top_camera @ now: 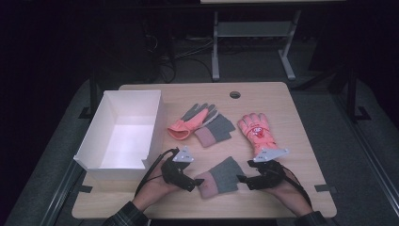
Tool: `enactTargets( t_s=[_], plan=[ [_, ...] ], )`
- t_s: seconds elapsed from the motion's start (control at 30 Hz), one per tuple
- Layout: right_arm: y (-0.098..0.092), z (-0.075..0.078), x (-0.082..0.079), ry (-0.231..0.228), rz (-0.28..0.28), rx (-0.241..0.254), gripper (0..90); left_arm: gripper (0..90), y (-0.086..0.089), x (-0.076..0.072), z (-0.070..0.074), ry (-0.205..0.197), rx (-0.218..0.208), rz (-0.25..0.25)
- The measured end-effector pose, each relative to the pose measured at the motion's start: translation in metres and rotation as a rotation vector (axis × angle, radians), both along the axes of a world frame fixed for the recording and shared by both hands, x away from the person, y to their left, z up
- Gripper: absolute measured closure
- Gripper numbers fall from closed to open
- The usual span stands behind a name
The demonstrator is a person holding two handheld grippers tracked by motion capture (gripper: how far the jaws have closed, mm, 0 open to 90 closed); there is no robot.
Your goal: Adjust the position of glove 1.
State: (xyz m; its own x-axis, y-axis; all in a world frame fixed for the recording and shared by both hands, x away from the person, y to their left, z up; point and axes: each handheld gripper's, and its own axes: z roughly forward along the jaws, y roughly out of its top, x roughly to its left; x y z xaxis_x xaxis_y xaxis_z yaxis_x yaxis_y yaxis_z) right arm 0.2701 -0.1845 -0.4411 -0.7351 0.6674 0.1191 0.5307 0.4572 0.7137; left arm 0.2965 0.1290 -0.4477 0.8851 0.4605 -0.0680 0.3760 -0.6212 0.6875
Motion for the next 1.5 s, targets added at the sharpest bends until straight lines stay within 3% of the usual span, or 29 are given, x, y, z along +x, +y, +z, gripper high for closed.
enactTargets(
  t_s=[0.23,0.5,0.87,1.03,1.2,1.5],
  plan=[
    [-0.028,-0.005,-0.015,-0.004,-0.043,-0.010,17.2,12.5,-0.003,0.003,0.004,0.006,-0.021,0.007],
    [-0.047,-0.012,-0.019,-0.011,-0.118,-0.024,13.6,12.3,-0.012,0.012,0.012,0.016,-0.005,-0.004],
    [-0.052,-0.012,-0.019,-0.032,-0.152,-0.019,13.4,12.3,-0.027,0.037,0.025,0.021,-0.034,0.017],
    [-0.052,-0.013,-0.018,-0.036,-0.152,-0.020,13.5,12.4,-0.037,0.052,0.029,0.007,0.012,0.006],
    [-0.050,-0.014,-0.018,-0.037,-0.151,-0.031,13.6,13.4,-0.042,0.063,0.030,0.009,0.031,0.016],
    [-0.051,-0.014,-0.018,-0.039,-0.156,-0.034,13.7,37.4,-0.050,0.093,0.027,-0.004,0.010,0.081]
  ],
)
